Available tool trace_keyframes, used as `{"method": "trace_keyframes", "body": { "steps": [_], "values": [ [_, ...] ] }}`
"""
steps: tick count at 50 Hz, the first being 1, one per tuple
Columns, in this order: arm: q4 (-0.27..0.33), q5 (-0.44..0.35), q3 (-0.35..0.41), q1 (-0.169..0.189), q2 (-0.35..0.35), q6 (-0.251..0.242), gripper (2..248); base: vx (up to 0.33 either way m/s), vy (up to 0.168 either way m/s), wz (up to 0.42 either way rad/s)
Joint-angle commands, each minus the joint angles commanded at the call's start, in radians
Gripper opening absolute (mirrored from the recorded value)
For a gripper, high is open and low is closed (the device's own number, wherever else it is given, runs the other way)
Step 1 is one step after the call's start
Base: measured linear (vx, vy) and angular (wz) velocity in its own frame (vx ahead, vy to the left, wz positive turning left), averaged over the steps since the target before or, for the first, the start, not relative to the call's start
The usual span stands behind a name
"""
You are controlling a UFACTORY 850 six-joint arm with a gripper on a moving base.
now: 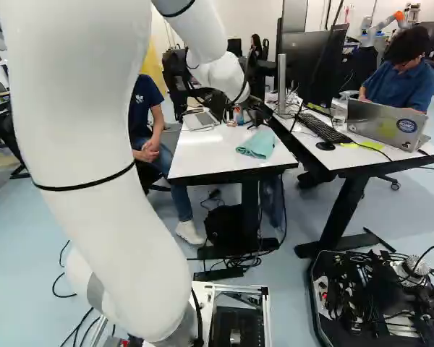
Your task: Clean the table with the green towel
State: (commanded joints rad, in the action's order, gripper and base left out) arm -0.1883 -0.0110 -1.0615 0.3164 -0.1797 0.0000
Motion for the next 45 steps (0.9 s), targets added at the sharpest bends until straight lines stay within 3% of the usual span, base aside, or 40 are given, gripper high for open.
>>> {"method": "trace_keyframes", "body": {
  "steps": [45],
  "values": [
    [0.0, 0.0, 0.064, -0.048, 0.058, 0.0, 247, 0.0, 0.0, 0.0]
  ]
}}
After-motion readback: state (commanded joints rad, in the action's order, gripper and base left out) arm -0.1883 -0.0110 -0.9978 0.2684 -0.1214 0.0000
